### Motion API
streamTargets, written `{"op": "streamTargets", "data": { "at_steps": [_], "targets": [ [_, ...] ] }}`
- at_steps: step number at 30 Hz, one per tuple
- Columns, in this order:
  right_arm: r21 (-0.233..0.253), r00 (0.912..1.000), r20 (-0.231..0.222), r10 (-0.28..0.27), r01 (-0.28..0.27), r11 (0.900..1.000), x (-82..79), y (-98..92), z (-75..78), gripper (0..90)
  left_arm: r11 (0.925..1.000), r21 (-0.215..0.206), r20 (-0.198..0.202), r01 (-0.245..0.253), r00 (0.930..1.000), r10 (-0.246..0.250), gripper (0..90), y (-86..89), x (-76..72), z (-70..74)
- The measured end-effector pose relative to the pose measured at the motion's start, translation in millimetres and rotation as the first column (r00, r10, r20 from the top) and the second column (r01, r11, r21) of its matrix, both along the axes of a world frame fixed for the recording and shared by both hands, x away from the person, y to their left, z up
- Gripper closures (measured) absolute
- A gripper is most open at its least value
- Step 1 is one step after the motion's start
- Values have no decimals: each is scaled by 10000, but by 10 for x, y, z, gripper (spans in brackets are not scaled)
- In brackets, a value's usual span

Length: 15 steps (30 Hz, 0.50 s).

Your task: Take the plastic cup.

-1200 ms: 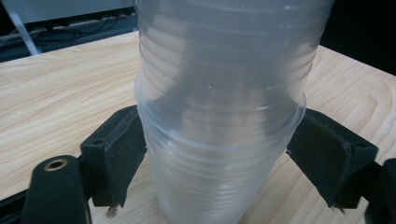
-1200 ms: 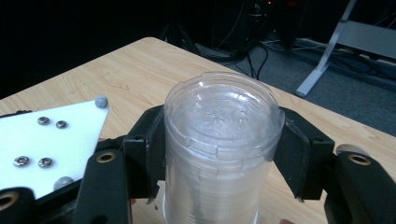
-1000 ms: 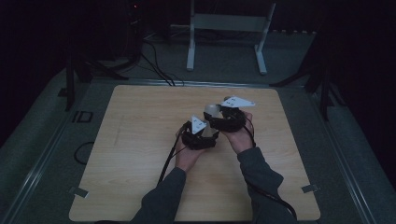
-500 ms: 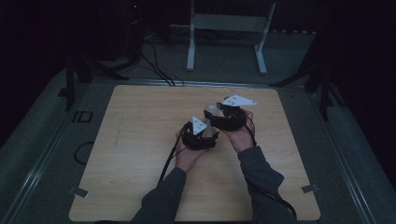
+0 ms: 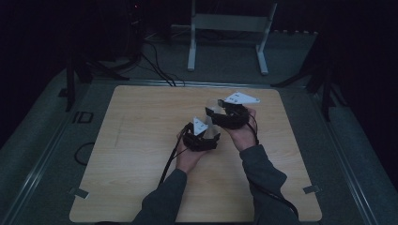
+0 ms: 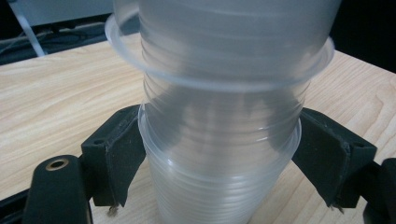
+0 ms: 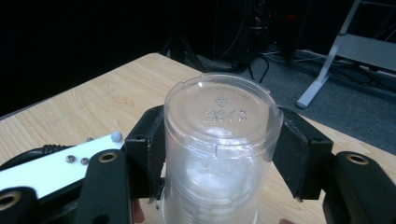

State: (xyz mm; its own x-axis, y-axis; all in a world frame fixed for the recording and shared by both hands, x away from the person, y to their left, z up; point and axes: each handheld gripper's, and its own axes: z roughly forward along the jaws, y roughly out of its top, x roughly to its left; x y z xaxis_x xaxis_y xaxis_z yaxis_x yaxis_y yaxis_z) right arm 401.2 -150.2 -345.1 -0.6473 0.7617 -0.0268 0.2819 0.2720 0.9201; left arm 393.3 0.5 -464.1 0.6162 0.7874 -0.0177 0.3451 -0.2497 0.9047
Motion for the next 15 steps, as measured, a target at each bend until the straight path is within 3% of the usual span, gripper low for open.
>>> {"op": "streamTargets", "data": {
  "at_steps": [15],
  "targets": [
    [172, 9997, 252, -75, 71, 9998, -31, -11, 129, 393, 9995, -314, 194, -25, 9998, 31, 178, 47, -46, 54]
  ]
}}
